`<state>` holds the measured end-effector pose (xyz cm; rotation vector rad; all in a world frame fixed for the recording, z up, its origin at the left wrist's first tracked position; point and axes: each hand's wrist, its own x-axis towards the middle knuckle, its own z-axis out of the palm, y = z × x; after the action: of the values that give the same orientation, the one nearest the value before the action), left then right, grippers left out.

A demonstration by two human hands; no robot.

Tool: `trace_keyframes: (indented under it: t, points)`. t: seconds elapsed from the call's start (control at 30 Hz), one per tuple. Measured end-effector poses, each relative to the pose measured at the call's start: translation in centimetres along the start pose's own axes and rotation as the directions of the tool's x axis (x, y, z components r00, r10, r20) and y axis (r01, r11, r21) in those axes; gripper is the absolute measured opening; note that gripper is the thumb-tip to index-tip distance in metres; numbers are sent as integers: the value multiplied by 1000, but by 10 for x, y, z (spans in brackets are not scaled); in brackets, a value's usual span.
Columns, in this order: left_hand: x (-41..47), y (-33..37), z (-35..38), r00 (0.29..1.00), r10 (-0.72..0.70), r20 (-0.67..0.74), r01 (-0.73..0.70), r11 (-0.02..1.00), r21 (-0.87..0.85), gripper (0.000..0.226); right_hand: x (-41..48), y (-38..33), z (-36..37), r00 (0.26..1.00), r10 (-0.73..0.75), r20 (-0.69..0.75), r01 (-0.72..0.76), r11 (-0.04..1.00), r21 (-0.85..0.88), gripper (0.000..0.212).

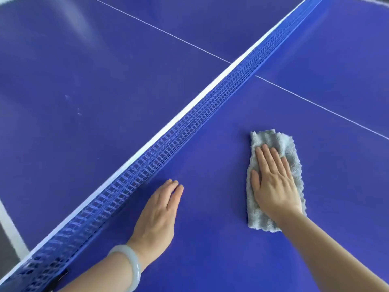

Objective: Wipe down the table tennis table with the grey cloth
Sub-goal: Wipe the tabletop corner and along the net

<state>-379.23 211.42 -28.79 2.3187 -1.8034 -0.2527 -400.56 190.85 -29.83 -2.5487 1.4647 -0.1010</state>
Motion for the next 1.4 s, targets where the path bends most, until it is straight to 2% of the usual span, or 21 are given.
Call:
trace_keyframes:
  t: [0.07,0.1,0.2,0.27,0.4,0.5,0.53,0.6,0.67,0.73,0.77,0.8,0.83,0.93,1.0,1.07,1.17,1.3,1.37,1.4]
  points:
    - [24,18,3,984,178,23,-178,984,-8,63,1,-2,0,1000,-7,6,7,1000,7,65]
    - [43,28,4,978,207,20,-207,978,-11,61,2,-3,-1,1000,-8,7,8,1000,8,64]
    - [115,49,8,994,94,-47,-95,995,-9,57,1,0,-6,999,-39,28,39,999,18,58]
    - [149,50,12,999,-6,-38,6,1000,-12,58,-1,1,-8,987,-154,45,153,988,24,56]
    - [160,46,26,997,-43,-63,42,999,-25,58,3,-1,-8,866,-476,150,479,878,21,55]
    - [160,47,29,994,-65,-91,58,995,-78,55,38,-7,-3,800,-572,184,572,818,56,57]
    - [160,48,27,993,-76,-94,69,994,-82,54,58,-7,-3,807,-561,183,563,825,49,57]
    - [161,50,24,993,-81,-85,75,995,-68,55,107,-1,-7,884,-450,128,452,892,13,58]
    - [160,51,23,995,-80,-58,77,996,-54,57,148,11,-13,977,-206,53,207,978,-11,58]
    - [162,50,24,996,-76,-43,75,997,-33,60,166,14,-12,1000,23,2,-23,999,28,59]
    - [163,49,24,997,-72,-41,71,997,-24,62,167,6,-9,997,78,-10,-78,996,43,59]
    - [163,49,24,997,-72,-41,72,997,-15,62,163,-5,-5,997,79,-24,-78,996,40,60]
    - [163,50,23,997,-72,-41,72,997,-7,62,158,-19,0,999,17,-33,-16,999,32,60]
    - [163,52,20,997,-74,-16,74,997,-2,66,150,-46,4,953,-301,43,299,953,43,60]
    - [164,52,20,997,-74,-6,74,997,6,65,170,-43,0,926,-370,75,368,929,45,60]
    - [165,52,19,997,-73,-11,73,997,6,60,201,-30,-2,955,-294,34,294,956,19,59]
    - [165,54,19,997,-79,-15,79,997,-2,58,236,-3,-10,999,-33,17,33,999,14,60]
    - [164,51,22,996,-92,-14,92,996,0,57,221,-3,-8,966,256,-25,-254,966,53,62]
    - [164,50,24,996,-90,-12,90,996,-1,59,193,-30,1,952,303,-46,-301,953,32,64]
    - [163,49,24,996,-91,-10,91,996,-3,60,178,-44,6,966,253,-49,-252,967,29,64]
